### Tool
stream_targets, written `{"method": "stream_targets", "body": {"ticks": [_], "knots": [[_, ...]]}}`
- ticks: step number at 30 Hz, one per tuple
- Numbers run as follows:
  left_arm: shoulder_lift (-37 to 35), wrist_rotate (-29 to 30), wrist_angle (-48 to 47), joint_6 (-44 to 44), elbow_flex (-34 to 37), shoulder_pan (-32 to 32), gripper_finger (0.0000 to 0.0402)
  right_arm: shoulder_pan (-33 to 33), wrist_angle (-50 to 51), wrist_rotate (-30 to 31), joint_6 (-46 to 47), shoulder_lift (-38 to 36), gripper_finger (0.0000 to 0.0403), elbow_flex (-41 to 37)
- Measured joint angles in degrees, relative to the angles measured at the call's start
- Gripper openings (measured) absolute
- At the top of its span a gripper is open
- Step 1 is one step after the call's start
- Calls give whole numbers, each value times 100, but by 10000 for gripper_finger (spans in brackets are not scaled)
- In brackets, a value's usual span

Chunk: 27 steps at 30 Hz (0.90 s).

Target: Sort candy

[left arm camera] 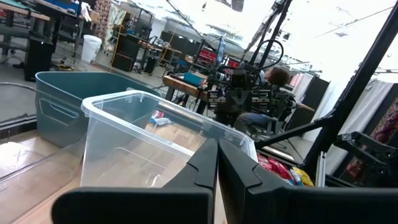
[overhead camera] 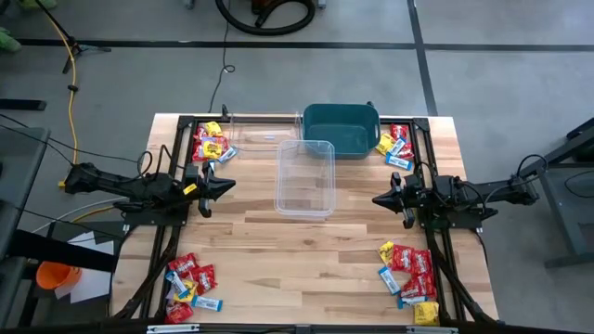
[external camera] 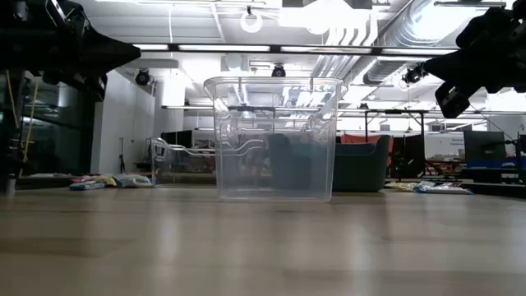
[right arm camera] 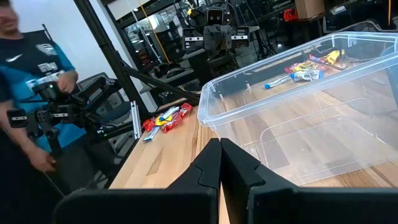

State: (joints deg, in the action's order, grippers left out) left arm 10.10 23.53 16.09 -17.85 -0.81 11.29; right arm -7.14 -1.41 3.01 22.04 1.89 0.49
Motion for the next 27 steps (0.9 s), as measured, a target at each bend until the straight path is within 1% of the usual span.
{"method": "stream_targets", "body": {"ticks": [23,27], "knots": [[1,0,18,2,1,0,1,1,0,0,1,2,0,0],[-4,0,527,209,-3,-2,1,2,0,-1,1,2,0,0]]}}
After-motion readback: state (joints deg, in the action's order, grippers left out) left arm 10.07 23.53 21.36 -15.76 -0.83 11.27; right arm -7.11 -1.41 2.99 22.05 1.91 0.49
